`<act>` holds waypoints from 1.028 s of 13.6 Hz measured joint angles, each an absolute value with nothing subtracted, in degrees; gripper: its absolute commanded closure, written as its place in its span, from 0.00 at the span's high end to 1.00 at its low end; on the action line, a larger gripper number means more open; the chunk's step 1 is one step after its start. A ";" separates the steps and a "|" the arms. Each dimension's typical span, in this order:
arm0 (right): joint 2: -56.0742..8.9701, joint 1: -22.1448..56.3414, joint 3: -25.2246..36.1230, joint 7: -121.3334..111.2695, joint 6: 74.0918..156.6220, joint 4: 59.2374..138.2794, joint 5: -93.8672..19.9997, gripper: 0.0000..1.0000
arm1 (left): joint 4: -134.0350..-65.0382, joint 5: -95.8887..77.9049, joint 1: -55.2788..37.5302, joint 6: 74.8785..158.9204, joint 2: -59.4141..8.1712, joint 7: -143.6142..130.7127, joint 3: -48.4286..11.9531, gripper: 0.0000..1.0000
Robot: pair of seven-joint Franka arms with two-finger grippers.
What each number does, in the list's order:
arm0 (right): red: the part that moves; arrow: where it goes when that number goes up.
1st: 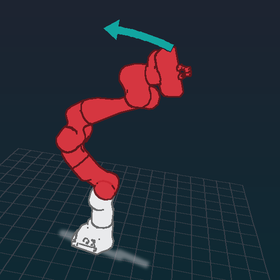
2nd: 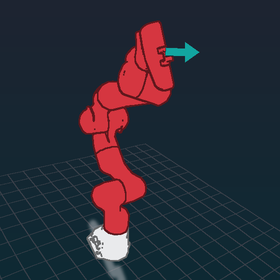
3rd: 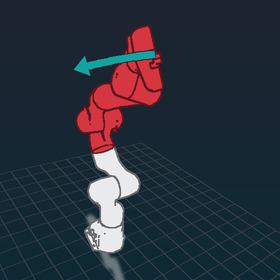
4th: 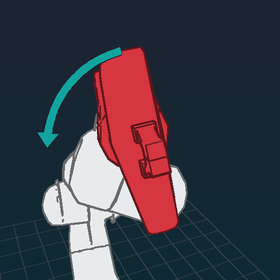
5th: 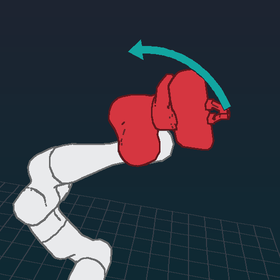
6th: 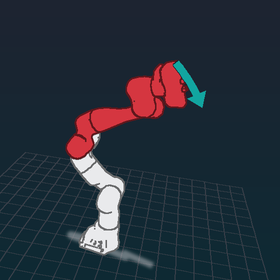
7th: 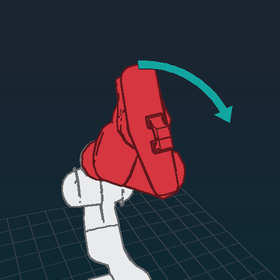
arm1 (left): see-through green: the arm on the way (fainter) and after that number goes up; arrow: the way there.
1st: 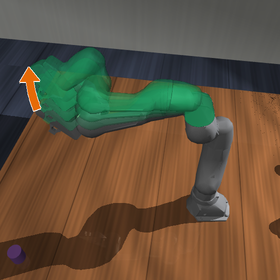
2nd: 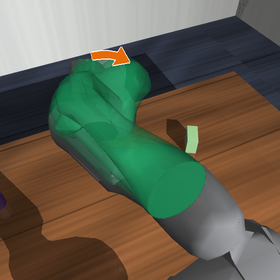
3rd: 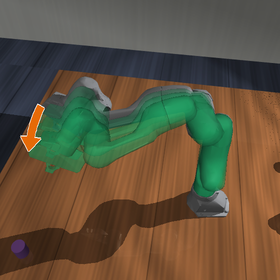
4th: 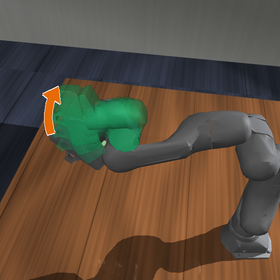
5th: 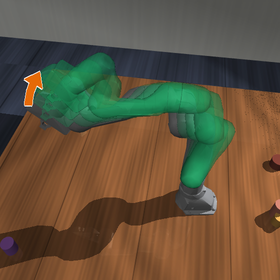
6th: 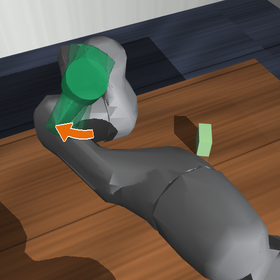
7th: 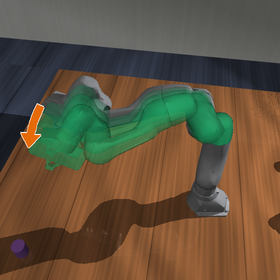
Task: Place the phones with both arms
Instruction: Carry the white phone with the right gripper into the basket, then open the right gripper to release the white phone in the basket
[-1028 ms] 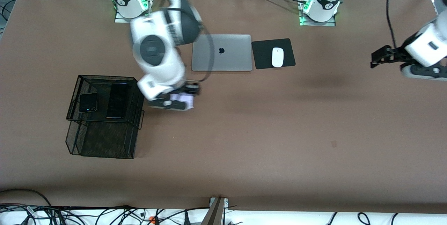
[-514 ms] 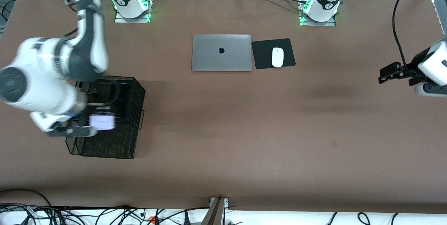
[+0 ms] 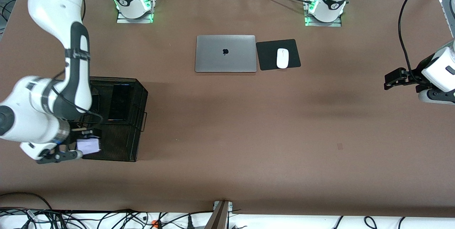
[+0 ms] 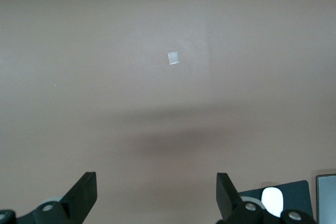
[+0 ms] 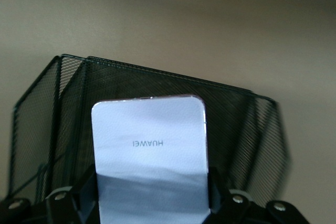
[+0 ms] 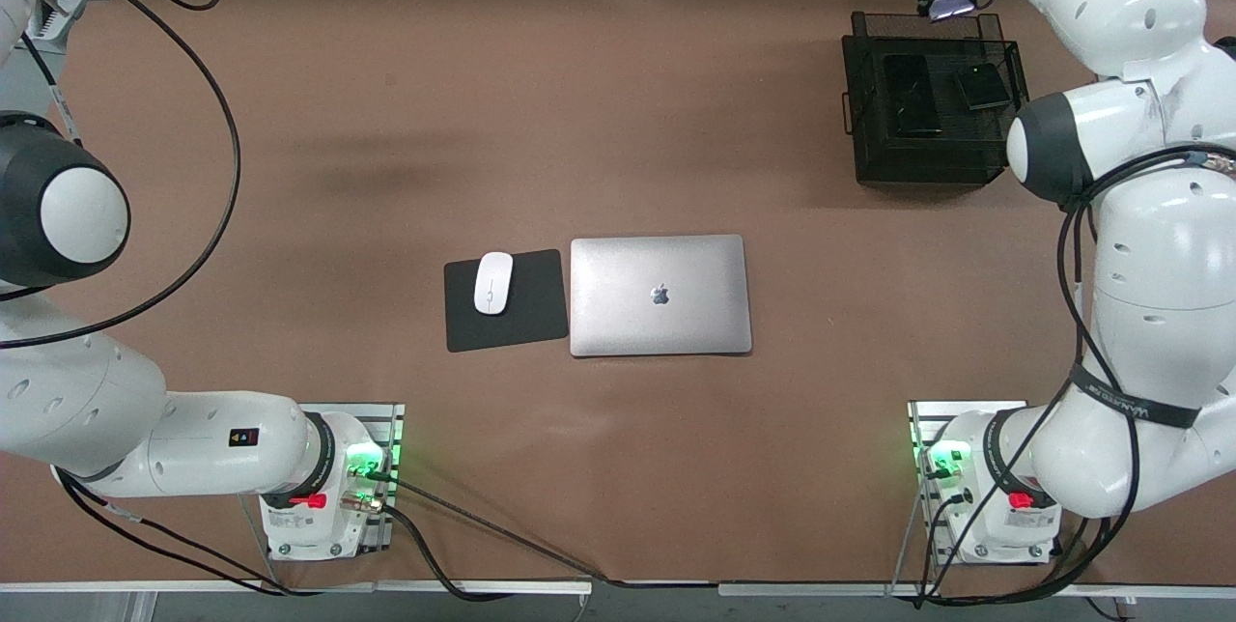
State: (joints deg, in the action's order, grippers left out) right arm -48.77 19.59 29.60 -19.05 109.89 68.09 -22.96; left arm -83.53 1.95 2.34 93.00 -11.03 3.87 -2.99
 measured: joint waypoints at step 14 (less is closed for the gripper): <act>-52.36 16.69 28.96 -19.21 108.80 65.46 -27.26 1.00 | -83.14 1.95 2.27 92.86 -10.92 2.94 -3.95 1.00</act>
